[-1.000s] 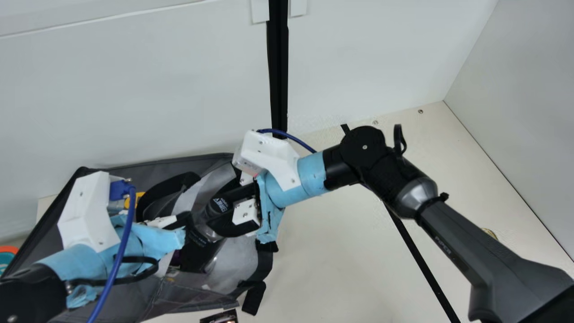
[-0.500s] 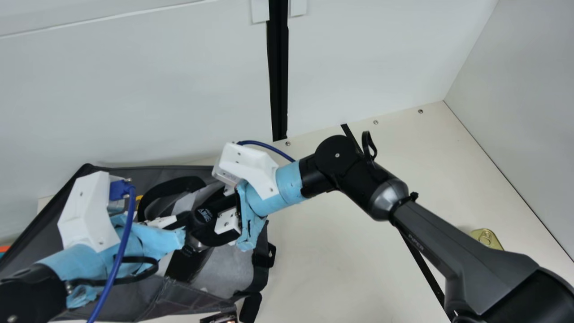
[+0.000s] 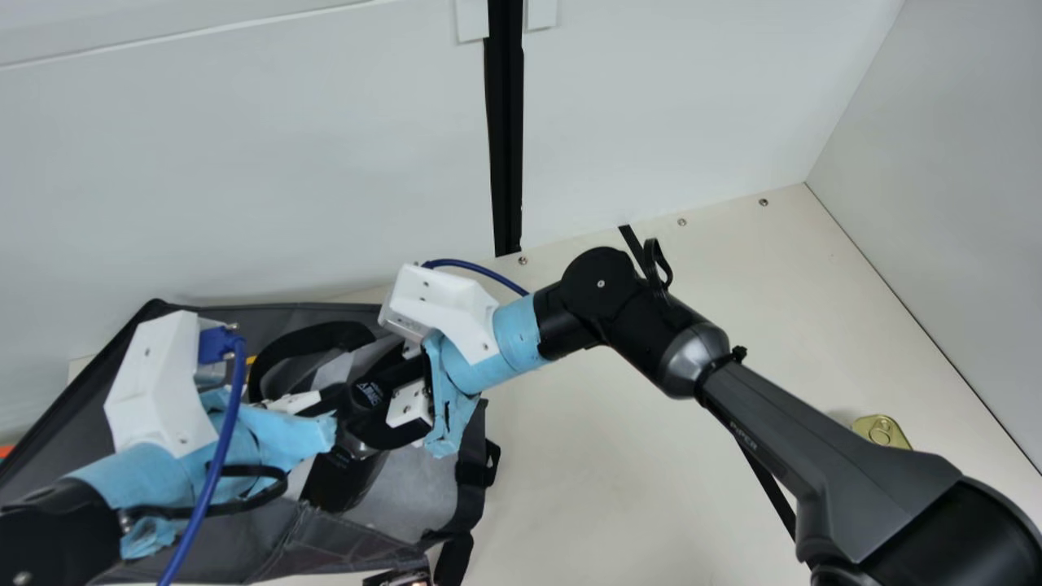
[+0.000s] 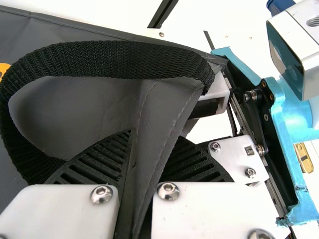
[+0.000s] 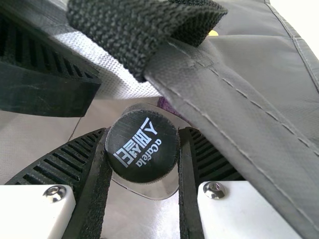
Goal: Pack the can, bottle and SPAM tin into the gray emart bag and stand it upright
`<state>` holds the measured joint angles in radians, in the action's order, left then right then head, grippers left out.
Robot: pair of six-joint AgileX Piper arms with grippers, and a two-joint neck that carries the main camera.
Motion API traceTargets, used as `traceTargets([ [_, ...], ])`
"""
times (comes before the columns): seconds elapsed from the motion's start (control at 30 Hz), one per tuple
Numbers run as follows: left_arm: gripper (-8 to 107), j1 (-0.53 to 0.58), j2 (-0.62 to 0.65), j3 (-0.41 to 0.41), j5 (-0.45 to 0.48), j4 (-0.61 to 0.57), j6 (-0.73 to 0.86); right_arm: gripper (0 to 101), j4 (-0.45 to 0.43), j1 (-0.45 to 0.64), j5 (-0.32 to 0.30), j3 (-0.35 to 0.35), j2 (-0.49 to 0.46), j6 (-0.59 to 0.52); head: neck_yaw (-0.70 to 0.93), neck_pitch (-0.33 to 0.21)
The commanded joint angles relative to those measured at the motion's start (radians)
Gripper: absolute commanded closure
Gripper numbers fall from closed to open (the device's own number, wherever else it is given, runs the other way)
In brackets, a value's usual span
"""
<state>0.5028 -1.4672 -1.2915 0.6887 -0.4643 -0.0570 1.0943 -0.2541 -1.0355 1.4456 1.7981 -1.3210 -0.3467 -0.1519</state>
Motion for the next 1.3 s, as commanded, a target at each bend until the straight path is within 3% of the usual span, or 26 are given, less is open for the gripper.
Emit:
traceTargets([
  [0.0, 107, 0.0, 0.0, 0.0, 0.0, 0.0, 0.0, 68, 0.0, 0.002, -0.003, 0.001, 0.0, -0.001, -0.002, -0.023],
  [0.6, 107, 0.0, 0.0, 0.0, -0.001, -0.002, 0.0, 8, -0.013, 0.01, -0.011, -0.005, -0.024, 0.003, -0.002, -0.023],
  [1.27, 107, 0.0, 0.0, 0.0, -0.003, -0.002, 0.0, 6, -0.027, 0.078, -0.076, -0.052, -0.142, -0.006, -0.002, -0.023],
])
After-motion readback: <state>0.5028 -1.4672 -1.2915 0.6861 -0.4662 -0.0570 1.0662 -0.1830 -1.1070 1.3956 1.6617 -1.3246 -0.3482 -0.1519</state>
